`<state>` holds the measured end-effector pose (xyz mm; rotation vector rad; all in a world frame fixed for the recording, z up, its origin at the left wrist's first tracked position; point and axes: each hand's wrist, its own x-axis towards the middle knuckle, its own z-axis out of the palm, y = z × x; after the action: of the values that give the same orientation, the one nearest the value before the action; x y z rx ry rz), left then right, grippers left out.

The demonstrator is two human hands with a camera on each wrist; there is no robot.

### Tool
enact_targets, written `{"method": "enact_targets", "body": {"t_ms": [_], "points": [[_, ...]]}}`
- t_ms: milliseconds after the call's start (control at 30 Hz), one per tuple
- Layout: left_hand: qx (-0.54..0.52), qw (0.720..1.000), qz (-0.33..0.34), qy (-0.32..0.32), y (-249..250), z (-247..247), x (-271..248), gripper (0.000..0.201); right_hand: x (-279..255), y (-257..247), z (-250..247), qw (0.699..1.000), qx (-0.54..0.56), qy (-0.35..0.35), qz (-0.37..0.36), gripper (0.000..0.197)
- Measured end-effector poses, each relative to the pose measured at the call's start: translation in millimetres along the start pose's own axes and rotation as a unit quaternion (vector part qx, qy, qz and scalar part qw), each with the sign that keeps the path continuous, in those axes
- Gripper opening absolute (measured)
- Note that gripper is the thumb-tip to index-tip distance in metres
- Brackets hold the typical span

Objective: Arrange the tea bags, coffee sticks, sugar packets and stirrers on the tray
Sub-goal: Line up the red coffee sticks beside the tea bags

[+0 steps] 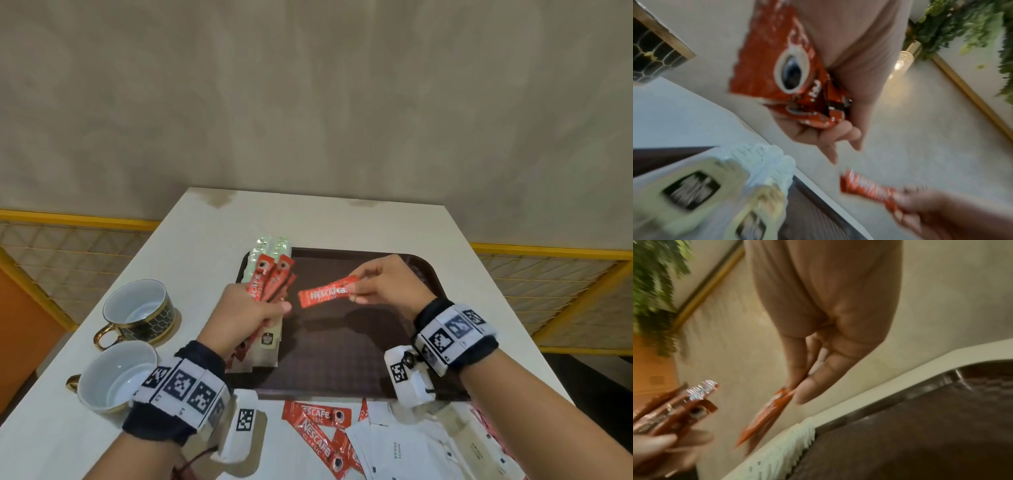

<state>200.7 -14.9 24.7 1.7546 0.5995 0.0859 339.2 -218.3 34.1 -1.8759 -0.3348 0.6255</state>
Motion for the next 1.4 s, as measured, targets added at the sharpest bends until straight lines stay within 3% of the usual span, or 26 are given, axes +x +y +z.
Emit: {"method": "enact_targets", "body": {"t_ms": [67,167,300,433,600,800,933,1100,1400], "points": [[-0.040,0.997,-0.003,0.067,4,-4,14,0.019,30,12,2,0.995,0.023,0.092,0.028,0.012],[-0.079,0.992,-0.002,0.101,7,-4,25,0.015,70,24,10,0.982,0.026,0.178,0.062,0.020],[-0.120,0.988,-0.006,0.102,5,2,26,0.010,114,24,23,0.973,0.013,0.214,0.083,0.024],[-0.134,0.986,-0.014,0.101,-4,2,32,0.011,147,18,34,0.977,-0.064,0.187,0.082,0.007],[-0.157,0.983,-0.023,0.092,-9,-4,35,0.011,163,22,32,0.967,-0.199,0.139,0.082,0.013],[-0.160,0.983,-0.026,0.086,-13,-5,38,0.011,162,24,31,0.934,-0.327,0.125,0.072,0.021],[-0.161,0.984,-0.026,0.077,-15,-2,39,0.010,153,18,33,0.886,-0.444,0.131,0.017,0.024],[-0.157,0.984,-0.023,0.078,-18,-3,39,0.010,153,9,43,0.859,-0.503,0.028,-0.097,0.025],[-0.156,0.984,-0.033,0.084,-24,-8,38,0.008,164,7,56,0.862,-0.494,0.001,-0.111,0.020]]}}
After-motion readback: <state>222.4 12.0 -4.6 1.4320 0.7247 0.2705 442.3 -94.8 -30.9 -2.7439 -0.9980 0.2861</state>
